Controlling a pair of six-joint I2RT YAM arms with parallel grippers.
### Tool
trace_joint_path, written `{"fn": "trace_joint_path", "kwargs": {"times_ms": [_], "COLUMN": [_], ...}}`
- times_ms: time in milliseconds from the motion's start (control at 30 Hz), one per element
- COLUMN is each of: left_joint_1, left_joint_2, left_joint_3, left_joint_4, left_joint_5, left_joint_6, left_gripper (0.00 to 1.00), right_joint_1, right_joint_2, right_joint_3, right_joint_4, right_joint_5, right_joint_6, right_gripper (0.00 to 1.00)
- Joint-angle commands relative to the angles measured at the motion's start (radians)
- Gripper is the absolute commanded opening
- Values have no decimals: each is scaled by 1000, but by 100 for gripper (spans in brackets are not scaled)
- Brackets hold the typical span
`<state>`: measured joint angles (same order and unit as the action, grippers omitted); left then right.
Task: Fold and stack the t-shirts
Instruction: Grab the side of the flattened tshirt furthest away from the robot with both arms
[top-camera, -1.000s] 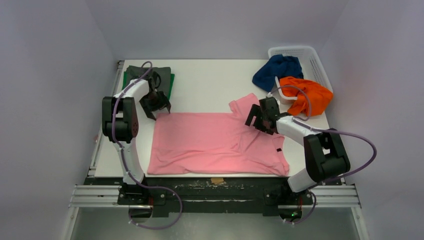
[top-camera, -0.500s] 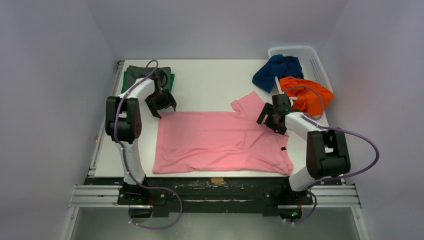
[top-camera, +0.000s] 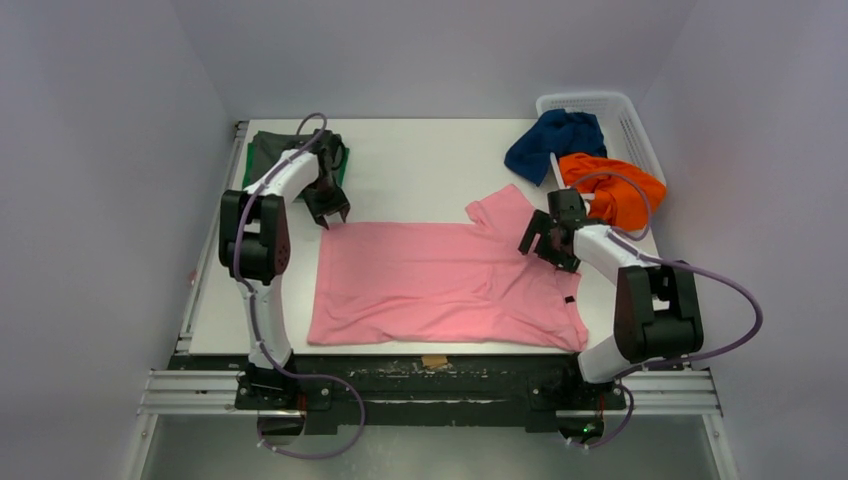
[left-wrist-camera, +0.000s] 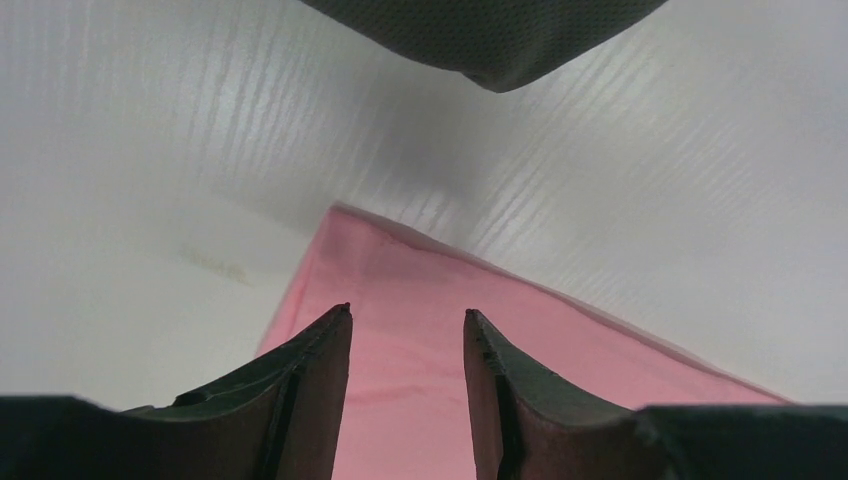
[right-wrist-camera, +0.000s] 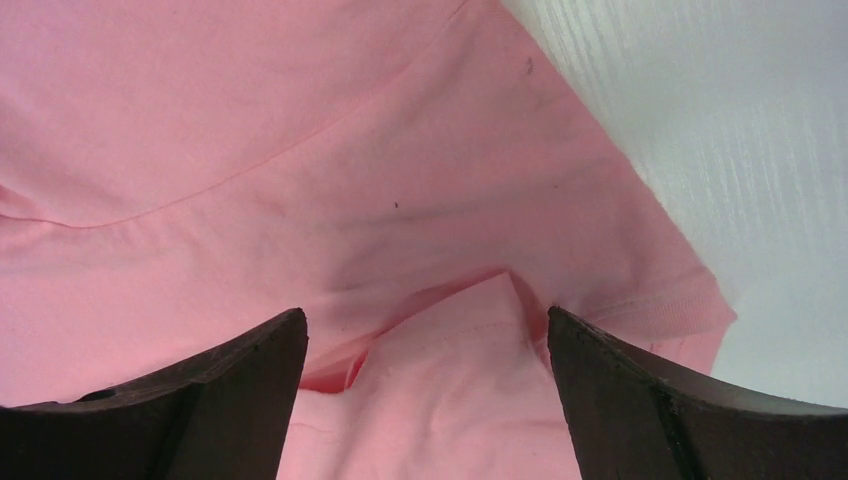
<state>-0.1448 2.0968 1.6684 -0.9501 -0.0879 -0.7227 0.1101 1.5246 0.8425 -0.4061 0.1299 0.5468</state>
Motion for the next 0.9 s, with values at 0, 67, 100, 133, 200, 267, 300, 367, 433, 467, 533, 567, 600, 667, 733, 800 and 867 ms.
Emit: {"fn": "trace_joint_path", "kwargs": {"times_ms": [0, 67, 100, 133, 200, 267, 300, 367, 433, 467, 533, 567, 600, 667, 733, 800, 867], "left_joint_1": [-14, -13, -14, -16, -21, -24, -24, -25, -25, -26, -26, -25, -25, -26, -24, -24, -25], "left_joint_2": [-1, -12, -17, -23, -24, -21, -21, -25, -37, -47, -66, -72, -75, -72, -64, -47, -32], "left_joint_3": [58, 46, 38, 30, 28, 30, 29, 20, 4, -7, -25, -32, -34, -33, -28, -18, -5], "left_joint_4": [-109, -85, -62, -38, -15, -5, 3, 24, 50, 63, 82, 89, 92, 94, 86, 83, 77], "left_joint_5": [-121, -97, -74, -38, -13, 0, 16, 42, 65, 70, 74, 76, 82, 79, 60, 54, 42], "left_joint_6": [-17, -16, -15, -15, -21, -24, -26, -26, -24, -22, -18, -15, -14, -12, -17, -22, -26], "left_gripper": [45, 47, 47, 48, 48, 49, 49, 57, 67, 74, 87, 95, 97, 98, 98, 96, 93], "right_joint_1": [-9, -22, -34, -50, -78, -103, -107, -139, -158, -165, -179, -189, -197, -210, -219, -220, -222], "right_joint_2": [-30, -5, 12, 29, 60, 83, 91, 103, 118, 124, 138, 143, 148, 155, 157, 155, 156], "right_joint_3": [-9, -3, 0, 0, -3, 1, 5, 13, 24, 29, 43, 52, 65, 93, 108, 105, 105], "right_joint_4": [-25, -42, -48, -49, -45, -48, -49, -50, -52, -55, -60, -61, -66, -76, -88, -81, -79], "right_joint_5": [43, 65, 60, 44, 32, 31, 34, 32, 34, 39, 55, 62, 68, 91, 118, 116, 113], "right_joint_6": [-18, -9, -8, -7, -3, -3, -2, 0, 0, -1, 0, 2, 1, 3, 5, 1, -4], "right_gripper": [88, 88, 89, 88, 88, 88, 88, 88, 88, 88, 88, 88, 88, 88, 88, 88, 88]}}
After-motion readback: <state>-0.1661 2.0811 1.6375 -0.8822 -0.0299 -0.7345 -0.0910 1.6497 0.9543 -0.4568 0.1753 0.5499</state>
